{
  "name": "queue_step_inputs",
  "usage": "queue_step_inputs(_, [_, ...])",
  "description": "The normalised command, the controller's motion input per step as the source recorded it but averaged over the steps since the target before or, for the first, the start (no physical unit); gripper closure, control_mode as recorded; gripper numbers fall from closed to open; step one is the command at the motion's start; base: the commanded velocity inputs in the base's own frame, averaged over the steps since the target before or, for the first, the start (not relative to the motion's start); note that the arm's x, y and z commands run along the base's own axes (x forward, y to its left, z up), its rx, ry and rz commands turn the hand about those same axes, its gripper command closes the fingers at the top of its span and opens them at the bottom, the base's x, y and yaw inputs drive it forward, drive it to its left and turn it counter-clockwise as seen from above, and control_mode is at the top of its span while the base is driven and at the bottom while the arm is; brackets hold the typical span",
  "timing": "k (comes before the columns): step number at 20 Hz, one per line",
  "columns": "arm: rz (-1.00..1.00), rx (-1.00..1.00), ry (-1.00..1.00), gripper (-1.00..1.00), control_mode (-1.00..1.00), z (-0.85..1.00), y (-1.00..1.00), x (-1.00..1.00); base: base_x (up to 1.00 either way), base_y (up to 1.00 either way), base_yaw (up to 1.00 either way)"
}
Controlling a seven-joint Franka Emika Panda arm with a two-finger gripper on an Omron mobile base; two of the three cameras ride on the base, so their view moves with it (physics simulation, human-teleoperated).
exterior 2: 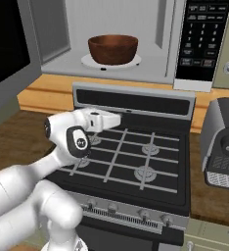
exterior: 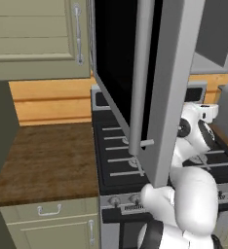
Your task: Pick the lime from the sink and place it in the bowl. Then pick the bowl and place it in the microwave. Then close the microwave door and press the start button.
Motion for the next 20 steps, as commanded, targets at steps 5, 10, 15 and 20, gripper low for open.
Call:
queue_step_inputs(5, [-0.20, -0.40, -0.01, -1.00, -1.00, -0.19, 0.00, -0.01, 0.00, 0.00, 0.00])
queue_step_inputs(10, [-0.08, -0.28, -0.22, -1.00, -1.00, -0.09, 0.12, -0.48, 0.00, 0.00, 0.00])
queue_step_inputs(15, [-0.05, -0.28, -0.34, -1.00, -1.00, 0.08, 0.62, -0.70, 0.00, 0.00, 0.00])
queue_step_inputs(20, [0.00, -0.20, -0.28, -1.00, -1.00, 0.31, 0.97, -0.58, 0.00, 0.00, 0.00])
